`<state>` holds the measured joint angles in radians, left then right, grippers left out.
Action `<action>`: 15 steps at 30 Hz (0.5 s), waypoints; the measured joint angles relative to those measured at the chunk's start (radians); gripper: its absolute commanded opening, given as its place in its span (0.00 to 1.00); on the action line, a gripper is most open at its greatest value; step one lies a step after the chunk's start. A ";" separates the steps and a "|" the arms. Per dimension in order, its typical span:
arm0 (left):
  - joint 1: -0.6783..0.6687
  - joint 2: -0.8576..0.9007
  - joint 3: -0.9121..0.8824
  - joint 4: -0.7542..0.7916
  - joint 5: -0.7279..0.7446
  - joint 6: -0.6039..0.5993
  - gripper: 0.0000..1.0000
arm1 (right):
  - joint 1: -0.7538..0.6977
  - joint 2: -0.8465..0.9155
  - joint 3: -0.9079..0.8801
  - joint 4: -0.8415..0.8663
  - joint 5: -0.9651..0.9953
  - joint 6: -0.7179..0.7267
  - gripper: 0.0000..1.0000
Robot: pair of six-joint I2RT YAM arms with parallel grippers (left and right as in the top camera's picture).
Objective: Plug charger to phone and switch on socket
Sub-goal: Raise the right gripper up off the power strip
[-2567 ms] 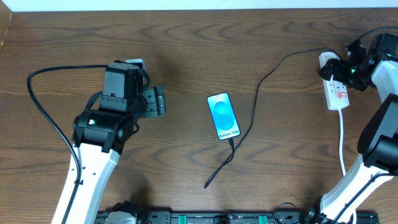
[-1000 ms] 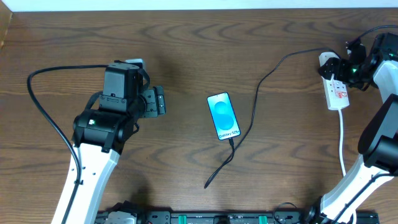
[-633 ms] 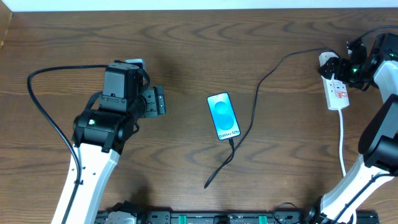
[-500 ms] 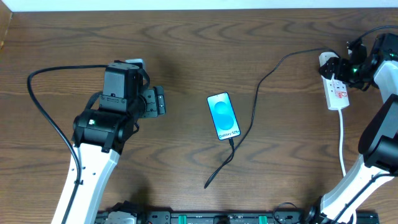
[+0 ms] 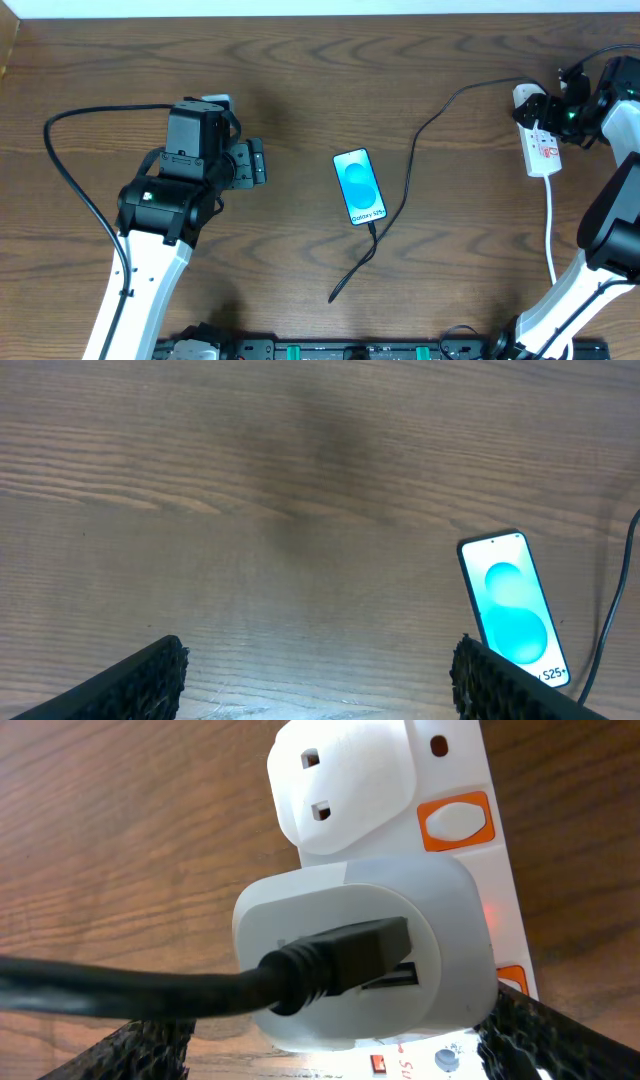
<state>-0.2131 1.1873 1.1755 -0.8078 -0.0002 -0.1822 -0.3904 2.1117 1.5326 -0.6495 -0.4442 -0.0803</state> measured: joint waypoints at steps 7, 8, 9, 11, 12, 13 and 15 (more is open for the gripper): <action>0.000 0.000 0.000 0.000 0.000 0.000 0.85 | 0.000 -0.002 -0.001 -0.001 0.006 0.013 0.88; 0.000 0.000 0.000 0.000 0.000 0.000 0.85 | 0.000 -0.003 0.003 -0.016 0.008 0.019 0.88; 0.000 0.000 0.000 0.000 0.000 0.000 0.84 | 0.000 -0.004 0.006 -0.029 0.009 0.022 0.88; 0.000 0.000 0.000 0.000 0.000 0.000 0.84 | -0.001 -0.005 0.021 -0.064 0.009 0.028 0.89; 0.000 0.000 0.000 0.000 0.000 0.000 0.84 | -0.001 -0.005 0.030 -0.095 0.016 0.033 0.89; 0.000 0.000 0.000 0.000 0.000 0.000 0.85 | -0.002 -0.009 0.034 -0.121 0.024 0.037 0.89; 0.000 0.000 0.000 0.000 0.000 0.000 0.84 | -0.006 -0.013 0.048 -0.169 0.056 0.045 0.89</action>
<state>-0.2131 1.1873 1.1755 -0.8082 -0.0002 -0.1822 -0.3969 2.0987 1.5806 -0.8181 -0.3878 -0.0349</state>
